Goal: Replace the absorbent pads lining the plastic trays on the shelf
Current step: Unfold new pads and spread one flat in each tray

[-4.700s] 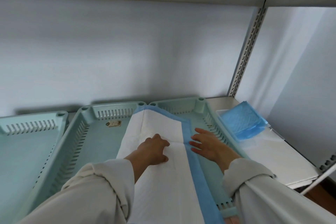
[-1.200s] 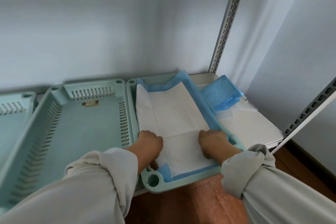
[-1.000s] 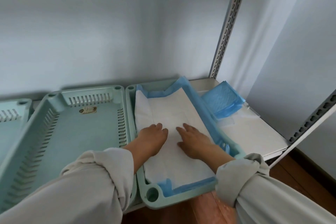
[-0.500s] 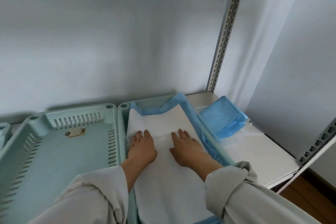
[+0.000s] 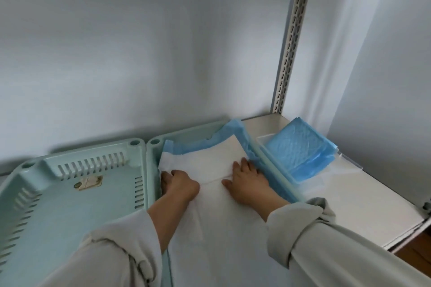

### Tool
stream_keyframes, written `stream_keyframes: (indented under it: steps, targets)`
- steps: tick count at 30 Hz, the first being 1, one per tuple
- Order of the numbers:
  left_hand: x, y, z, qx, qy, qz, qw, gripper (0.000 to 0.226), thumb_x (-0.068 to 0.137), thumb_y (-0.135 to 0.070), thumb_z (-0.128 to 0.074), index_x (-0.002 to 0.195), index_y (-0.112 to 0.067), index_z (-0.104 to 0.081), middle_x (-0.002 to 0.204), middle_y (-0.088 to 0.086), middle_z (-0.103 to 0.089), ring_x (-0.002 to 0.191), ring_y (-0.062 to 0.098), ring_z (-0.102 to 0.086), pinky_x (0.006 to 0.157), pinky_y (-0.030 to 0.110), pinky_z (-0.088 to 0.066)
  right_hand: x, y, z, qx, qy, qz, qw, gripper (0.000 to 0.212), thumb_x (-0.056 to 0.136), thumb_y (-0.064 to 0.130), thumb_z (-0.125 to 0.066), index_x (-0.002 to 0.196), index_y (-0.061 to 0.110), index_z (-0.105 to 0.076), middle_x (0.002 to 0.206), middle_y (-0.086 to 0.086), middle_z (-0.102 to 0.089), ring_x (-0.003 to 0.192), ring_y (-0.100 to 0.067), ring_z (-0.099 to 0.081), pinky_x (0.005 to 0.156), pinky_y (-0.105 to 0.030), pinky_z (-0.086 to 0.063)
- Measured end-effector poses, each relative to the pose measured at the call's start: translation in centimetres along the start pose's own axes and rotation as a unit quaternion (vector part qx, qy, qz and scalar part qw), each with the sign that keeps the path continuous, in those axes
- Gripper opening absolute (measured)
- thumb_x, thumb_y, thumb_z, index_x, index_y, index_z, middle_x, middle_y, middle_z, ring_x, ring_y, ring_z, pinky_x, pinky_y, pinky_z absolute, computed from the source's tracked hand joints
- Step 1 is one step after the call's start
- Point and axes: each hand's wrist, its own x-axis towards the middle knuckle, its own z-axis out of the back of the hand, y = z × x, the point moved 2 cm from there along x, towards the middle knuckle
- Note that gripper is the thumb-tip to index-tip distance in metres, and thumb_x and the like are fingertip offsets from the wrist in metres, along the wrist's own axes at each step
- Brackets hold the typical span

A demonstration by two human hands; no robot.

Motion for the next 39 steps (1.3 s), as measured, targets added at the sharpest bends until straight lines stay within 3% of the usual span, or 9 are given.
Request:
stream_keyframes:
  steps: [5, 9, 13, 18, 23, 26, 29, 34, 39]
  targets:
    - [2.3, -0.3, 0.5, 0.149, -0.054, -0.174, 0.972, 0.066, 0.1, -0.026, -0.038, 0.152, -0.01, 0.0, 0.159, 0.012, 0.003, 0.147, 0.03, -0.001, 0.119, 0.039, -0.009, 2.3, 3.2, 0.3, -0.028, -0.015, 0.099, 0.995, 0.064, 0.101, 0.045, -0.028, 0.153, 0.021, -0.001, 0.161, -0.004, 0.009, 0.148, -0.022, 0.008, 0.12, -0.04, -0.001]
    - [5.0, 0.4, 0.9, 0.187, -0.008, -0.122, 0.975, 0.087, 0.094, -0.049, -0.044, 0.15, -0.003, 0.004, 0.157, 0.02, 0.008, 0.147, 0.032, 0.005, 0.121, 0.038, -0.006, 5.1, 2.8, 0.2, -0.026, 0.009, 0.116, 0.993, 0.068, 0.098, 0.054, -0.027, 0.153, 0.025, 0.0, 0.161, -0.003, 0.01, 0.148, -0.021, 0.01, 0.12, -0.042, 0.001]
    - [5.4, -0.5, 1.4, 0.171, -0.005, -0.102, 0.98, 0.099, 0.088, -0.054, -0.053, 0.148, 0.006, -0.002, 0.156, 0.019, -0.005, 0.146, 0.029, -0.012, 0.119, 0.032, -0.017, 7.2, -0.3, 0.6, 0.032, -0.02, 0.041, 0.998, 0.076, 0.096, 0.057, -0.027, 0.153, 0.016, 0.002, 0.161, -0.004, 0.009, 0.148, -0.02, 0.006, 0.121, -0.037, -0.001]
    - [5.7, -0.3, 1.5, 0.18, 0.001, -0.094, 0.979, 0.096, 0.088, -0.056, -0.052, 0.147, 0.006, -0.009, 0.155, 0.021, -0.011, 0.144, 0.03, -0.018, 0.117, 0.033, -0.021, 6.6, 0.5, 0.5, 0.042, -0.01, 0.029, 0.999, 0.072, 0.099, 0.051, -0.024, 0.153, 0.012, 0.005, 0.16, -0.007, 0.011, 0.148, -0.022, 0.009, 0.119, -0.038, 0.003]
    - [4.1, -0.3, 0.5, 0.202, -0.024, -0.123, 0.971, 0.078, 0.095, -0.052, -0.038, 0.151, -0.01, -0.002, 0.157, 0.02, 0.003, 0.146, 0.038, -0.001, 0.119, 0.047, -0.011, 3.8, 1.3, 1.0, -0.022, -0.031, 0.056, 0.998, 0.069, 0.099, 0.053, -0.02, 0.153, 0.018, 0.007, 0.159, -0.009, 0.016, 0.147, -0.026, 0.014, 0.118, -0.045, 0.007]
    - [2.5, 0.3, -1.2, 0.193, 0.012, -0.126, 0.973, 0.087, 0.089, -0.068, -0.029, 0.151, -0.024, 0.012, 0.157, 0.012, 0.021, 0.144, 0.038, 0.015, 0.117, 0.051, 0.001, 2.5, 0.3, -0.5, -0.006, 0.002, 0.057, 0.998, 0.07, 0.097, 0.058, -0.019, 0.152, 0.023, 0.007, 0.159, -0.005, 0.017, 0.147, -0.023, 0.016, 0.119, -0.043, 0.008]
    - [2.5, 1.2, -2.0, 0.207, 0.023, -0.124, 0.97, 0.092, 0.084, -0.075, -0.025, 0.149, -0.027, 0.02, 0.154, 0.01, 0.03, 0.142, 0.036, 0.024, 0.118, 0.05, 0.009, 2.1, -1.1, -1.6, 0.028, -0.028, 0.035, 0.999, 0.069, 0.096, 0.061, -0.018, 0.153, 0.028, 0.005, 0.16, 0.0, 0.014, 0.147, -0.018, 0.014, 0.119, -0.038, 0.008]
    - [2.2, 1.1, -1.8, 0.223, 0.047, -0.11, 0.967, 0.091, 0.085, -0.075, -0.022, 0.148, -0.026, 0.022, 0.153, 0.01, 0.031, 0.143, 0.036, 0.024, 0.118, 0.05, 0.009, 2.1, -0.9, -0.9, 0.015, 0.006, 0.024, 1.0, 0.069, 0.097, 0.058, -0.017, 0.153, 0.025, 0.007, 0.16, -0.002, 0.015, 0.147, -0.02, 0.015, 0.119, -0.039, 0.007]
    - [-2.2, 0.0, -0.7, 0.278, 0.096, -0.14, 0.945, 0.085, 0.093, -0.059, -0.035, 0.151, -0.018, 0.014, 0.157, 0.015, 0.019, 0.145, 0.038, 0.009, 0.119, 0.05, -0.005, -1.7, -0.6, 0.9, -0.005, 0.046, 0.023, 0.999, 0.066, 0.099, 0.052, -0.022, 0.153, 0.023, 0.004, 0.16, -0.006, 0.013, 0.148, -0.026, 0.008, 0.119, -0.048, -0.006]
